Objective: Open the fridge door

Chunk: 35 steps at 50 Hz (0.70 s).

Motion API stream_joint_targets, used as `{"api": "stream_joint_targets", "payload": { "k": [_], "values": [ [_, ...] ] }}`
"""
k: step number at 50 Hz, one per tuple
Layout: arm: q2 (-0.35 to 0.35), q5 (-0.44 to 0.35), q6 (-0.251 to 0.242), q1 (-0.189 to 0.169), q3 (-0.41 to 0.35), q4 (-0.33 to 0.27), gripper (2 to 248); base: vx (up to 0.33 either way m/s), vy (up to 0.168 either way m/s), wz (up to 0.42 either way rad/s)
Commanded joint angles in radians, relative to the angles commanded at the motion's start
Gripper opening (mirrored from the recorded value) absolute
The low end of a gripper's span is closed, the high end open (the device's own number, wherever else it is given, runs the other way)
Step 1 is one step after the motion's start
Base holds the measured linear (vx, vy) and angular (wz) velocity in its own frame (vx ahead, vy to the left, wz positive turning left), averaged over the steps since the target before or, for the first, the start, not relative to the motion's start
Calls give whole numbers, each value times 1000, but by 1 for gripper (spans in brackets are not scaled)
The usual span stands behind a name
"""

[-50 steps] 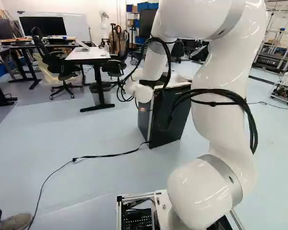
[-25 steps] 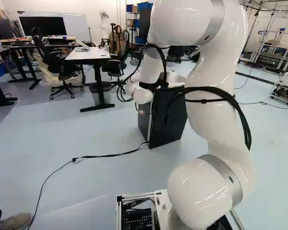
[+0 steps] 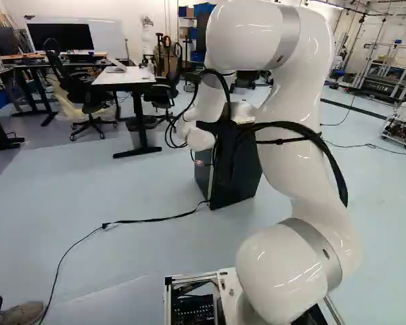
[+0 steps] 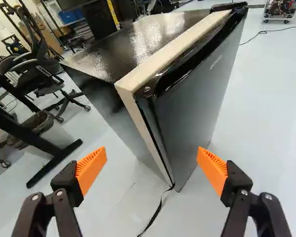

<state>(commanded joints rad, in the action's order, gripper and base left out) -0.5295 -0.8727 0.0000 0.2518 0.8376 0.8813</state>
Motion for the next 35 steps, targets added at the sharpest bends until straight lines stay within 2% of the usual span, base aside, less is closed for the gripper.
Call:
{"api": "stream_joint_targets", "payload": {
  "k": [35],
  "values": [
    [-15, 0, 0, -7, 21, 0, 247, 0, 0, 0]
  ]
}}
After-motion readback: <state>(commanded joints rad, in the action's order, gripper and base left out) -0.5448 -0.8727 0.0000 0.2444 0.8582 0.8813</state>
